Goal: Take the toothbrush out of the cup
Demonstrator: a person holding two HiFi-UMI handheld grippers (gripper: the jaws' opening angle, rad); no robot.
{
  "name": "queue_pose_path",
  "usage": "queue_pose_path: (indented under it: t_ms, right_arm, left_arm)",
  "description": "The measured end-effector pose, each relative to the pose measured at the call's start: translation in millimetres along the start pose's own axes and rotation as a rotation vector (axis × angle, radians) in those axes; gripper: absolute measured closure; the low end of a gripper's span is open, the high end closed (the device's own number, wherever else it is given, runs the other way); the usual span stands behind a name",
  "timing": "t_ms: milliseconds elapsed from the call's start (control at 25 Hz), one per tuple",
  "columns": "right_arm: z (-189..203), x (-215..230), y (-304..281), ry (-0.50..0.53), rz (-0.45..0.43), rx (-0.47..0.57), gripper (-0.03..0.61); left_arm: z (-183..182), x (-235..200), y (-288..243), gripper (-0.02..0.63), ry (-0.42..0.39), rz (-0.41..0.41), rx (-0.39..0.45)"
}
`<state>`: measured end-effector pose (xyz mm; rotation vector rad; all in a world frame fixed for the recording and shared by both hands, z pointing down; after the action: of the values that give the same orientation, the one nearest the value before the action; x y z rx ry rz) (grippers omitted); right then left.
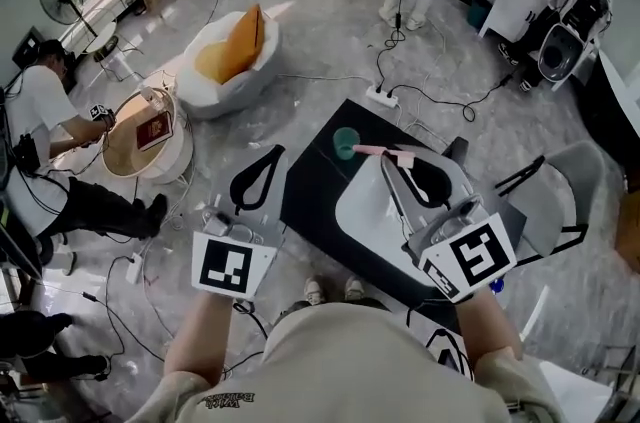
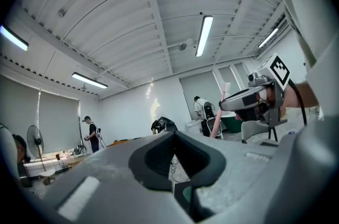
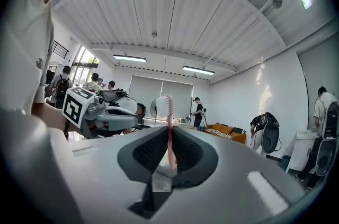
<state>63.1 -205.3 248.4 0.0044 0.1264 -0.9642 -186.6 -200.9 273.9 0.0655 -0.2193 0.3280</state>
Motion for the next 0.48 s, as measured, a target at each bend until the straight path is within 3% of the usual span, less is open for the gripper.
queue_pose_path:
  t_ms: [480]
  right_arm:
    - [44,-25,6,-0.048,-0.029,-0.079,0.554]
  left_arm:
    - [33,22,30,0.612,0.028,0.001,-0.073]
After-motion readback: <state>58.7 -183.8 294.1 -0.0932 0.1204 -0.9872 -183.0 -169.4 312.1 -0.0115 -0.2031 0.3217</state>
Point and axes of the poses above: the fingertips, and each gripper's own axes: y backward along the fingers, x to its right, z out of its underside, the point moved 10 cm from there along y, backward along the fingers, and after that the axes turned 11 degrees about -z, right-handed, at the moved point
